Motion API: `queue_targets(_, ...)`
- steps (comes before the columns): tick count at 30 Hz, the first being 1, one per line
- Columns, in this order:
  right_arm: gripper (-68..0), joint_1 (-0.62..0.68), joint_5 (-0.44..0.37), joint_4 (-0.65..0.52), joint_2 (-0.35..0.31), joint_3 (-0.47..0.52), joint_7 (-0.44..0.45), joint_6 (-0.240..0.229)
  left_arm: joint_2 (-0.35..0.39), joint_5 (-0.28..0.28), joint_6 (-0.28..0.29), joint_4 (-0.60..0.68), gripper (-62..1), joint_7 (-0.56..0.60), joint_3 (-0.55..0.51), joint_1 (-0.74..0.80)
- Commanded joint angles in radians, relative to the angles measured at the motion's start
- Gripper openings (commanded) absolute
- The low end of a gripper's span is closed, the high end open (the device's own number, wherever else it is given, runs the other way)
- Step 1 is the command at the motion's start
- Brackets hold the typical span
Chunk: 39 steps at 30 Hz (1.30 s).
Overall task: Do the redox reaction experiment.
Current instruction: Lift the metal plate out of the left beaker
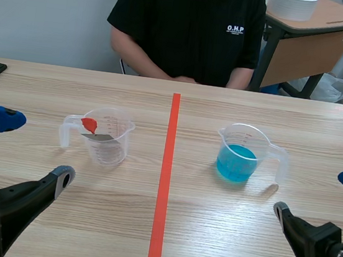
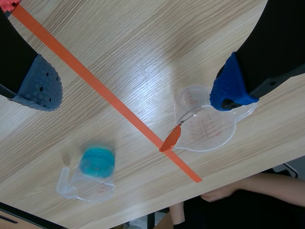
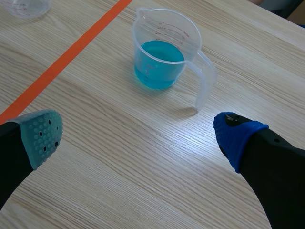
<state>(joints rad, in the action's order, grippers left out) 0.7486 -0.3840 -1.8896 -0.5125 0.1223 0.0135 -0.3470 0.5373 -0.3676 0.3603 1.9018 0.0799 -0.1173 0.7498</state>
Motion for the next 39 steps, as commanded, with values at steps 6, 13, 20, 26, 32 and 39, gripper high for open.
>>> queue_targets(6, 0.4, 0.000, -0.004, -0.016, -0.010, 0.002, 0.011, 0.007, -0.005, -0.010, -0.002, 0.013, 1.4, 0.014, -0.006, -0.005)
queue_targets(13, 0.4, 0.000, -0.004, -0.016, -0.010, 0.002, 0.011, 0.007, -0.005, -0.010, -0.002, 0.013, 1.4, 0.012, -0.007, -0.005)
queue_targets(20, 0.4, -0.001, -0.004, -0.016, -0.011, 0.002, 0.011, 0.007, -0.005, -0.003, -0.018, 0.013, 1.4, -0.028, -0.063, 0.007)
queue_targets(26, 0.4, -0.001, -0.004, -0.016, -0.011, 0.002, 0.012, 0.006, -0.005, -0.003, -0.041, -0.003, 1.4, -0.032, -0.145, 0.095)
queue_targets(32, 0.4, -0.001, -0.004, -0.016, -0.011, 0.002, 0.012, 0.006, -0.008, -0.003, -0.105, -0.088, 1.4, -0.032, -0.180, 0.204)
queue_targets(39, 0.4, -0.019, -0.003, -0.016, -0.011, 0.002, 0.013, -0.002, -0.081, -0.006, -0.138, -0.316, 1.4, -0.013, -0.180, 0.250)
